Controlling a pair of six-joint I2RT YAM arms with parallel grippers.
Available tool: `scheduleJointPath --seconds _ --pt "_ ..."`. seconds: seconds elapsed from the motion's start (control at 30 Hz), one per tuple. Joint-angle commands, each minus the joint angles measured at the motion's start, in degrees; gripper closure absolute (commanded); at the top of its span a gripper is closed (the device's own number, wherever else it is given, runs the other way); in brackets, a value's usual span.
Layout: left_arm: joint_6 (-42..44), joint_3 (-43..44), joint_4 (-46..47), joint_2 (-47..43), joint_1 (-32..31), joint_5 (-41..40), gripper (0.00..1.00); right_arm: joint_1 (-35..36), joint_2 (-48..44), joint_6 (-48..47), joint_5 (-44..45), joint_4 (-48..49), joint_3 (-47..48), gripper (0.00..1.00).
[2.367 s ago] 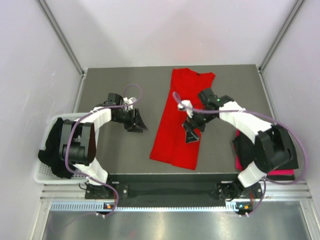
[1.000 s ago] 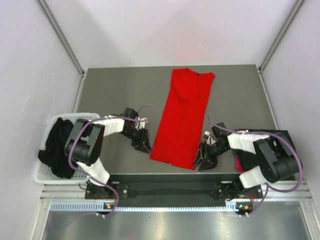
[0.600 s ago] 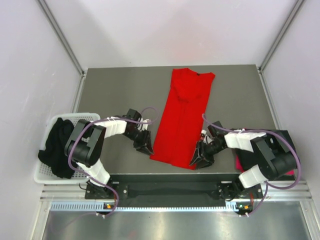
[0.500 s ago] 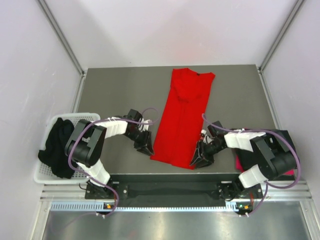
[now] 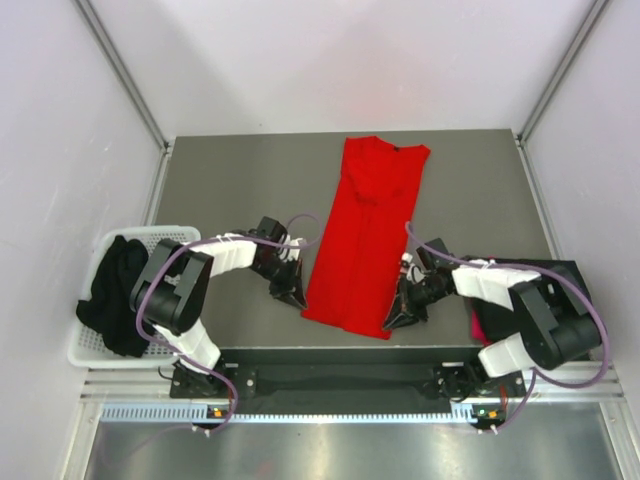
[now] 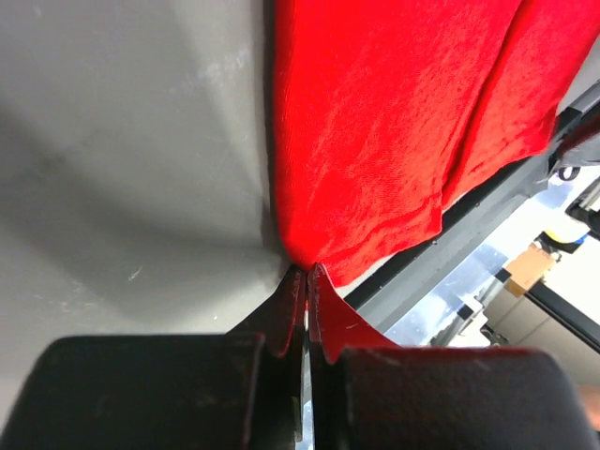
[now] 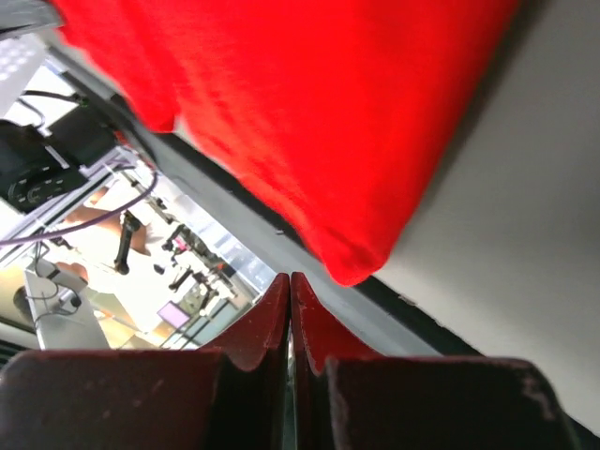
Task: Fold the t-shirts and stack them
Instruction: Fold the tshirt
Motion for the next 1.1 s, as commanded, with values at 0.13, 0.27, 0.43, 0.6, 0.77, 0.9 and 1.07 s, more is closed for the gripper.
scheduleJointPath --seconds 0.13,0.27,0.43,0.6,0.77,0.9,1.07 --pt "2.7 3.3 -1.4 -5.6 1.6 -2.0 1.00 -4.3 -7.2 -4.9 -0.7 -1.9 3.4 1.00" --pt "3.7 4.9 -2.0 -6.0 2.0 -2.2 1.00 -6.2 -9.8 -7.5 -1.3 -3.7 4.9 1.00" --pt "3.9 4.4 -1.5 -5.8 2.0 -2.0 1.00 -8.1 -12.3 -8.0 0.0 -6.2 0.0 0.57" --pt "3.8 4.2 -1.3 -5.1 2.0 -1.3 1.00 -8.0 -9.8 -7.9 2.7 -6.4 -0.9 0.60" --pt "3.8 4.1 -1.1 -5.3 2.0 -0.8 1.00 -6.6 -4.6 -8.7 5.0 -6.0 1.4 0.65" --pt "3.7 3.6 -0.7 -5.4 2.0 -0.6 1.00 -4.1 -2.9 -7.8 4.9 -5.0 1.3 0.67" --pt "3.5 4.0 -0.3 -4.4 2.0 0.1 1.00 -2.0 -0.2 -6.8 5.1 -3.6 2.6 0.64"
